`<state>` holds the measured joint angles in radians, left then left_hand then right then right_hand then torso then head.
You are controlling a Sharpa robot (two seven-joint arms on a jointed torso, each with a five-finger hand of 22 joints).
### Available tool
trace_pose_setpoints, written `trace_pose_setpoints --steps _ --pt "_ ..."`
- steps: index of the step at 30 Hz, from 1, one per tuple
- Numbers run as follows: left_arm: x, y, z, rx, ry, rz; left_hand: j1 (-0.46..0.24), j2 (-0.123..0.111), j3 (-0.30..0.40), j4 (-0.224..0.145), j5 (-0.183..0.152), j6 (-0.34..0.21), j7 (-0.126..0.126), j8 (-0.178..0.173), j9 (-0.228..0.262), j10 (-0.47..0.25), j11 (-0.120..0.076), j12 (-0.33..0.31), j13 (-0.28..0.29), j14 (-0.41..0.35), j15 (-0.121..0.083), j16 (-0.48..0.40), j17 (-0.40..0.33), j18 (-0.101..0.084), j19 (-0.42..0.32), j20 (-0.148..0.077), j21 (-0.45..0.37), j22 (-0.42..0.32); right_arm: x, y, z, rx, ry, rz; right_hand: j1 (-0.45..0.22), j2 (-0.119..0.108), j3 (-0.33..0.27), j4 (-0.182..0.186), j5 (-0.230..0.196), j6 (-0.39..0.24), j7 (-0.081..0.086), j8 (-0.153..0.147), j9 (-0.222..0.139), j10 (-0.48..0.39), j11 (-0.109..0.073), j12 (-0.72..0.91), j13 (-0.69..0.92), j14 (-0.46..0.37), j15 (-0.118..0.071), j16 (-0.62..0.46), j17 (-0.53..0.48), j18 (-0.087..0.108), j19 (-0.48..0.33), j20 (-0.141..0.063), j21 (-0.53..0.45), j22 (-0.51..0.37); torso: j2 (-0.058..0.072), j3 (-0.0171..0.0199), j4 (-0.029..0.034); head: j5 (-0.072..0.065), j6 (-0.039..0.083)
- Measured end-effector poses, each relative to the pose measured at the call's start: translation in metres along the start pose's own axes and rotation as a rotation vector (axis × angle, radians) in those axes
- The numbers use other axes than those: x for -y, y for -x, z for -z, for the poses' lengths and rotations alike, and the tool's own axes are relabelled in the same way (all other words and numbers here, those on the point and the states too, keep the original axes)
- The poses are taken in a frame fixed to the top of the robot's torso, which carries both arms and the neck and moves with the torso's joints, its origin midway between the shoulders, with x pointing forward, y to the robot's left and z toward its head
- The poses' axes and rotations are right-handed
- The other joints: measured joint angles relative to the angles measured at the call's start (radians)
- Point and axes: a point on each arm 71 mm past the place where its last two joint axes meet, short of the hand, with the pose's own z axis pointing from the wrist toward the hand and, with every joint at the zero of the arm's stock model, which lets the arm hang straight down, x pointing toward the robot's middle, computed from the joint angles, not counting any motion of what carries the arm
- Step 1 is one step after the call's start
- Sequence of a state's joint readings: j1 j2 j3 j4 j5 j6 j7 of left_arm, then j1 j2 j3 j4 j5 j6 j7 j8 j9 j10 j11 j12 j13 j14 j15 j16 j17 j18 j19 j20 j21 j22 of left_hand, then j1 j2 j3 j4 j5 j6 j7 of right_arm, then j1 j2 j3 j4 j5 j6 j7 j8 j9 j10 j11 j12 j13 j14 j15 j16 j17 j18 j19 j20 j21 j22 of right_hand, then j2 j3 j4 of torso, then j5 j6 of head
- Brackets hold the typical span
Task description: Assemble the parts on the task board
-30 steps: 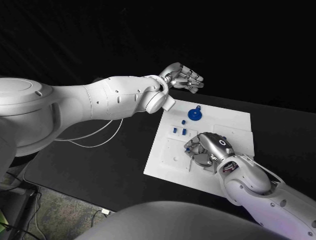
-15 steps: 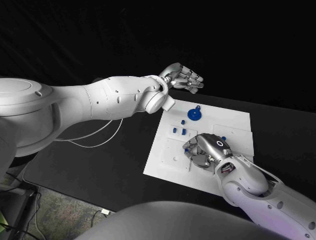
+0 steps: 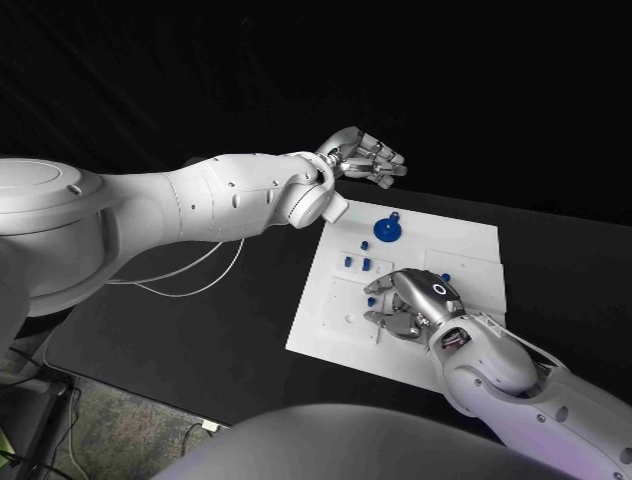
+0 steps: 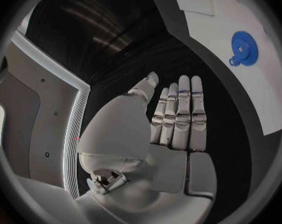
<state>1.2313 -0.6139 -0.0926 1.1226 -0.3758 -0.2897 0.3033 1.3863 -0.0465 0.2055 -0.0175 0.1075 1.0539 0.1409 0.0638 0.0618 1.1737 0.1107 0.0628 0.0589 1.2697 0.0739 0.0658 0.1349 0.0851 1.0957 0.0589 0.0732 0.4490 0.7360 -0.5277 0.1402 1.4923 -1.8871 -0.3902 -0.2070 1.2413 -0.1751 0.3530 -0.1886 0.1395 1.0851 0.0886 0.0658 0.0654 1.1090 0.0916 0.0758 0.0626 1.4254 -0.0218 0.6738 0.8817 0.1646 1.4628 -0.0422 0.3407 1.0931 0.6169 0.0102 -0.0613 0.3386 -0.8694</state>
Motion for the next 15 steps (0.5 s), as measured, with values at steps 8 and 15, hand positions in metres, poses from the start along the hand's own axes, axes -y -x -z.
trace_pose_setpoints --steps 8,15 --pt "-0.001 0.002 0.001 0.002 0.002 -0.001 0.000 0.000 0.000 0.000 0.000 0.000 0.000 0.000 0.000 0.000 0.000 0.000 0.000 0.000 0.000 0.000 0.000 0.000 0.004 -0.004 0.000 -0.027 0.000 0.012 0.011 0.030 -0.003 -0.014 0.004 -0.004 0.001 0.011 0.000 -0.002 0.000 0.000 0.000 0.001 -0.001 0.010 0.000 -0.002 0.002 0.010 -0.010 0.001 -0.002 0.002 0.012 -0.004 0.000 0.0000 -0.0002 -0.012 0.010" --pt "-0.002 0.006 0.002 0.007 0.005 -0.003 0.000 0.000 0.000 0.000 0.000 0.000 0.000 0.000 0.000 0.000 0.000 0.000 0.000 0.000 0.000 0.000 0.000 0.000 0.004 -0.004 0.000 -0.036 0.014 0.057 0.016 0.123 -0.036 -0.052 -0.008 0.008 0.064 0.012 0.013 0.003 0.011 0.000 0.000 0.080 -0.022 0.005 -0.001 0.013 -0.006 0.021 -0.009 0.007 0.004 -0.004 0.107 0.021 -0.001 -0.0002 -0.0015 -0.042 0.028"
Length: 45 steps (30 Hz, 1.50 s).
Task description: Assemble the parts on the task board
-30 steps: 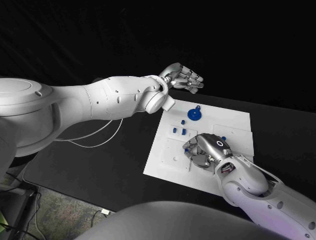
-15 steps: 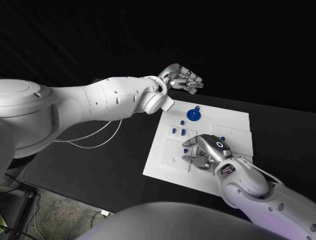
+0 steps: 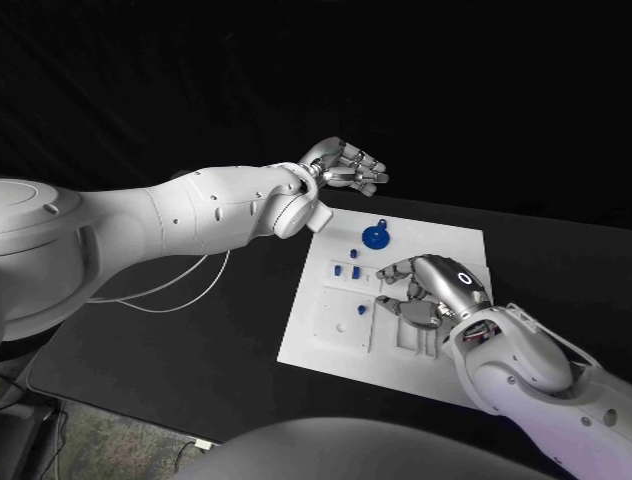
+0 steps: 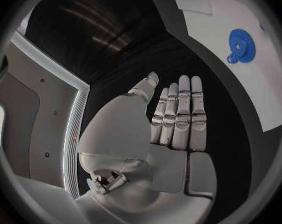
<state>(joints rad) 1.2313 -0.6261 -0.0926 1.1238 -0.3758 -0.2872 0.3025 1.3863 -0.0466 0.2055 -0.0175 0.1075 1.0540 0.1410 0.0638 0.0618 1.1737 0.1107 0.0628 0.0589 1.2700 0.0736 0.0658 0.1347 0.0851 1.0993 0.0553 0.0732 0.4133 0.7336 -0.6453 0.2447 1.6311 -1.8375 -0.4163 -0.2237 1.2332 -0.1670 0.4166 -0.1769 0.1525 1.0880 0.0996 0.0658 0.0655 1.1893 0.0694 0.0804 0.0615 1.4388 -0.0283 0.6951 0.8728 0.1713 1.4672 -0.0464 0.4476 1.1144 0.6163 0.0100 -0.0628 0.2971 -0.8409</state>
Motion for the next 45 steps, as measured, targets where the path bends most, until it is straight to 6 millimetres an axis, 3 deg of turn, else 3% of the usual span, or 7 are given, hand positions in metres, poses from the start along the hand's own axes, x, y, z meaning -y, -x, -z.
trace_pose_setpoints --steps 2,4,6,9,15,32,45 --pt "0.000 0.001 0.001 0.002 0.001 -0.001 0.003 -0.003 0.000 0.000 0.000 0.000 0.000 0.000 0.000 0.000 0.000 0.000 0.000 0.000 0.000 0.000 0.000 0.000 0.000 0.000 0.000 -0.002 0.007 0.013 0.000 0.020 -0.017 -0.009 -0.001 -0.001 0.017 -0.007 0.002 -0.015 0.007 0.000 0.000 0.000 0.002 -0.010 0.000 0.000 0.000 0.000 0.001 0.000 0.000 0.000 0.002 0.000 0.000 0.0000 -0.0007 -0.013 0.007" --pt "-0.001 0.002 0.001 0.003 0.002 -0.001 0.004 -0.004 0.000 0.000 0.000 0.000 0.000 0.000 0.000 0.000 0.000 0.000 0.000 0.000 0.000 0.000 0.000 0.000 0.000 0.000 0.000 -0.003 0.014 0.024 0.000 0.034 -0.033 -0.014 -0.004 -0.004 0.014 -0.005 0.006 -0.036 -0.002 0.000 0.000 -0.021 0.005 -0.012 0.000 0.000 0.000 0.000 0.001 0.000 0.001 0.000 -0.012 -0.005 -0.001 -0.0004 -0.0013 -0.023 0.012" --pt "-0.001 0.004 0.002 0.006 0.003 -0.002 0.004 -0.004 -0.001 -0.001 0.000 0.000 0.000 0.000 0.000 0.000 0.000 0.000 0.000 0.000 0.000 0.000 0.000 0.000 0.000 0.000 0.000 -0.003 0.024 0.035 0.001 0.042 -0.053 -0.014 -0.004 -0.004 -0.018 -0.001 0.008 -0.040 0.002 0.000 0.000 -0.030 0.011 -0.012 0.000 -0.002 0.002 0.000 0.000 0.000 0.003 0.000 -0.021 -0.009 -0.001 -0.0007 -0.0019 -0.035 0.019" --pt "-0.002 0.006 0.003 0.009 0.005 -0.003 0.004 -0.004 -0.003 -0.003 0.000 0.000 0.000 0.000 0.000 0.000 0.000 0.000 0.000 0.000 0.000 0.000 0.000 0.000 0.000 0.000 0.000 -0.004 0.035 0.044 0.001 0.037 -0.079 -0.012 0.002 0.002 -0.059 0.001 0.008 -0.043 -0.002 0.000 0.000 -0.032 0.008 -0.012 0.000 -0.004 0.004 0.000 0.000 0.000 0.003 0.000 -0.021 -0.008 -0.001 -0.0010 -0.0021 -0.048 0.026" --pt "-0.003 0.009 0.004 0.013 0.007 -0.005 0.004 -0.004 -0.003 -0.003 0.000 0.000 0.000 0.000 0.000 0.000 0.000 0.000 0.000 0.000 0.000 0.000 0.000 0.000 0.000 0.000 0.000 -0.004 0.062 0.052 0.004 -0.010 -0.142 0.017 0.007 0.001 -0.066 0.001 -0.002 -0.043 -0.002 0.000 0.000 -0.033 0.007 -0.012 0.000 -0.004 0.003 0.002 0.001 -0.001 0.003 0.000 -0.017 0.003 -0.001 -0.0006 -0.0018 -0.064 0.032" --pt "-0.003 0.008 0.003 0.011 0.007 -0.004 0.004 -0.004 -0.003 -0.003 0.000 0.000 0.000 0.000 0.000 0.000 0.000 0.000 0.000 0.000 0.000 0.000 0.001 0.000 0.000 0.000 0.000 -0.004 0.079 0.038 -0.001 -0.129 -0.203 0.058 0.012 0.004 -0.046 0.001 -0.022 -0.034 -0.003 0.000 0.000 -0.037 0.011 -0.012 0.000 -0.004 0.003 0.019 0.005 -0.003 0.003 0.000 0.009 0.027 -0.001 -0.0020 0.0010 -0.071 0.028" --pt "-0.003 0.007 0.003 0.007 0.007 -0.003 0.004 -0.004 -0.003 -0.003 0.000 0.000 0.000 0.000 0.000 0.000 0.000 0.000 0.000 0.000 0.000 0.000 0.001 0.000 0.004 0.004 0.000 -0.013 0.084 0.029 -0.006 -0.153 -0.222 0.078 0.002 0.014 0.116 -0.002 -0.094 0.026 0.000 0.000 0.000 0.010 -0.003 -0.012 0.000 -0.008 -0.001 0.023 0.004 -0.009 0.002 -0.001 0.009 0.043 0.000 -0.0022 0.0000 -0.070 0.025"
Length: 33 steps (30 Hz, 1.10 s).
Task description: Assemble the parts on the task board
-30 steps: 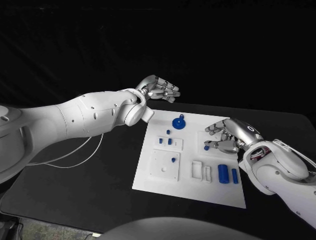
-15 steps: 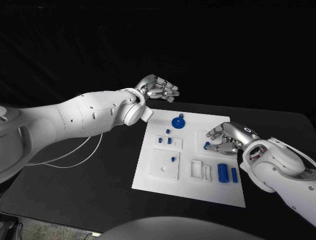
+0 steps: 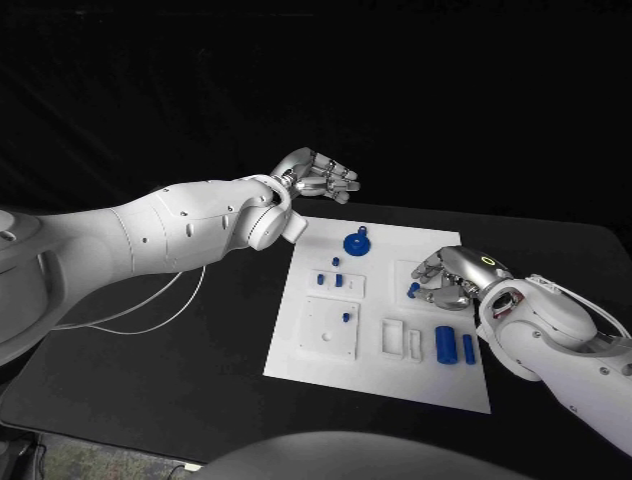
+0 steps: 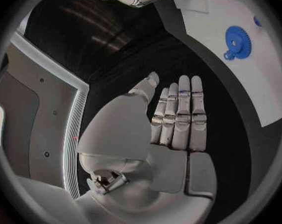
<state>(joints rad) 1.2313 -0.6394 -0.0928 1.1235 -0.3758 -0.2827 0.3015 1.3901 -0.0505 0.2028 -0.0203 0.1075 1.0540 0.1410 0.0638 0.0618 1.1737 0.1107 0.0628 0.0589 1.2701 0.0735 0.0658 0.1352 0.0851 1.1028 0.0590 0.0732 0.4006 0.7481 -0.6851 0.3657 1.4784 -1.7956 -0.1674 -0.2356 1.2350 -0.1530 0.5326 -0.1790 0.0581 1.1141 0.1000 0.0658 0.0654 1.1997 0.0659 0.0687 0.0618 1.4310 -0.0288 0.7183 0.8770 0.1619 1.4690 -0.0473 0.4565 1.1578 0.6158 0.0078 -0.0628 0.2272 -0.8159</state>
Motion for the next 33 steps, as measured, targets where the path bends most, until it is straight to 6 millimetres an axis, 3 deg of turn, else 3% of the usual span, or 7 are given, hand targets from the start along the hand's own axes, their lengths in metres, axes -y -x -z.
trace_pose_setpoints --steps 6,30,33 --pt "0.0000 -0.0003 -0.0002 -0.001 0.000 0.000 0.000 0.000 0.000 0.000 0.000 0.000 0.000 0.000 0.000 0.000 0.000 0.000 0.000 0.000 0.000 0.000 0.000 0.000 0.000 0.000 0.000 0.000 -0.0019 -0.0046 -0.0013 -0.011 0.003 0.006 -0.011 0.011 0.027 0.005 -0.004 0.051 0.000 0.000 0.000 0.052 -0.016 0.000 0.000 0.000 0.000 0.004 0.001 -0.002 -0.003 -0.003 0.009 0.010 0.000 0.0000 -0.0006 0.001 -0.003" --pt "0.0003 -0.0026 -0.0015 -0.009 0.002 0.002 0.004 0.004 0.000 0.000 0.000 0.000 0.000 0.000 0.000 0.000 0.000 0.000 0.000 0.000 0.000 0.000 0.000 0.000 0.000 0.000 0.000 -0.004 -0.0078 -0.0085 -0.0050 -0.013 0.010 0.008 -0.019 0.022 0.021 0.011 -0.004 0.056 -0.005 0.000 0.000 0.084 -0.024 0.000 0.000 0.004 -0.011 0.004 0.002 -0.018 -0.004 -0.012 0.016 0.018 0.000 0.0001 -0.0002 -0.002 -0.011" --pt "0.0004 -0.0030 -0.0017 -0.010 0.002 0.003 0.004 0.004 0.000 0.000 0.000 0.000 0.000 0.000 0.000 0.000 0.000 0.000 0.000 0.000 0.000 0.000 0.000 0.000 0.000 0.000 0.000 -0.004 -0.0088 -0.0086 -0.0055 -0.009 0.008 0.008 -0.010 0.036 0.038 0.002 -0.004 0.080 -0.008 0.000 0.001 0.111 -0.032 -0.002 -0.001 0.005 -0.020 0.004 0.002 -0.025 -0.004 -0.019 0.030 0.024 0.000 0.0000 -0.0001 -0.002 -0.012"
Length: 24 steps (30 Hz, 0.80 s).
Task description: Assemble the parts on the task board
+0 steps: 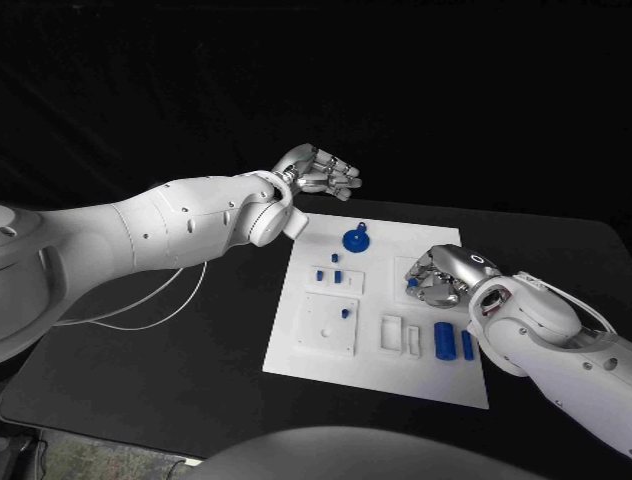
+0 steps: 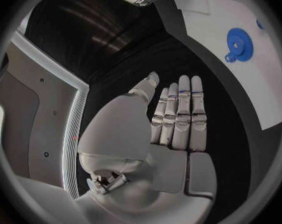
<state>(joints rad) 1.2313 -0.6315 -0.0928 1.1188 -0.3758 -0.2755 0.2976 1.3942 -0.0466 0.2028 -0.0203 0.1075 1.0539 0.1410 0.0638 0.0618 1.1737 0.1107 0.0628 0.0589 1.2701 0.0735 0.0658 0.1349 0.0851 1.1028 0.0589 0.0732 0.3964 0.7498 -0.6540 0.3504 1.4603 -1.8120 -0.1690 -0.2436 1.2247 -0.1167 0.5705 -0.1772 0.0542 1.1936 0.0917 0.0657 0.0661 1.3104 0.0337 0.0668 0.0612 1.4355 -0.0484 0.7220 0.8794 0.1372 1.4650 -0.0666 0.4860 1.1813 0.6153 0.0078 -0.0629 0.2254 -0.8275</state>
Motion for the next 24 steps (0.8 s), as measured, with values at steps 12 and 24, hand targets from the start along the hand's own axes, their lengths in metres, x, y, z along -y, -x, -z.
trace_pose_setpoints --steps 12,24 --pt "0.000 0.001 0.000 -0.001 0.003 0.000 0.000 0.000 0.000 0.000 0.000 0.000 0.000 0.000 0.000 0.000 0.000 0.000 0.000 0.000 0.000 0.000 0.000 0.000 0.000 0.000 0.000 -0.003 -0.004 0.003 0.001 0.044 -0.006 0.017 -0.007 0.021 0.099 -0.054 -0.009 0.060 -0.005 -0.005 0.012 0.045 0.005 -0.002 0.001 0.008 -0.021 0.000 0.006 -0.035 0.002 -0.027 0.050 0.028 0.000 0.0000 0.0001 0.004 -0.002" --pt "-0.002 0.004 0.000 0.007 0.008 -0.003 0.000 0.000 0.000 0.000 0.000 0.000 0.000 0.000 0.000 0.000 0.000 0.000 0.000 0.000 0.000 0.000 0.000 0.000 0.000 0.000 0.000 -0.003 -0.022 0.025 0.007 0.141 0.040 0.001 -0.007 0.021 0.090 -0.052 -0.012 0.061 -0.006 -0.002 0.020 0.048 0.009 -0.002 0.008 0.008 -0.020 -0.012 0.013 -0.039 0.002 -0.027 0.058 0.035 0.000 0.0005 -0.0012 0.014 -0.001"
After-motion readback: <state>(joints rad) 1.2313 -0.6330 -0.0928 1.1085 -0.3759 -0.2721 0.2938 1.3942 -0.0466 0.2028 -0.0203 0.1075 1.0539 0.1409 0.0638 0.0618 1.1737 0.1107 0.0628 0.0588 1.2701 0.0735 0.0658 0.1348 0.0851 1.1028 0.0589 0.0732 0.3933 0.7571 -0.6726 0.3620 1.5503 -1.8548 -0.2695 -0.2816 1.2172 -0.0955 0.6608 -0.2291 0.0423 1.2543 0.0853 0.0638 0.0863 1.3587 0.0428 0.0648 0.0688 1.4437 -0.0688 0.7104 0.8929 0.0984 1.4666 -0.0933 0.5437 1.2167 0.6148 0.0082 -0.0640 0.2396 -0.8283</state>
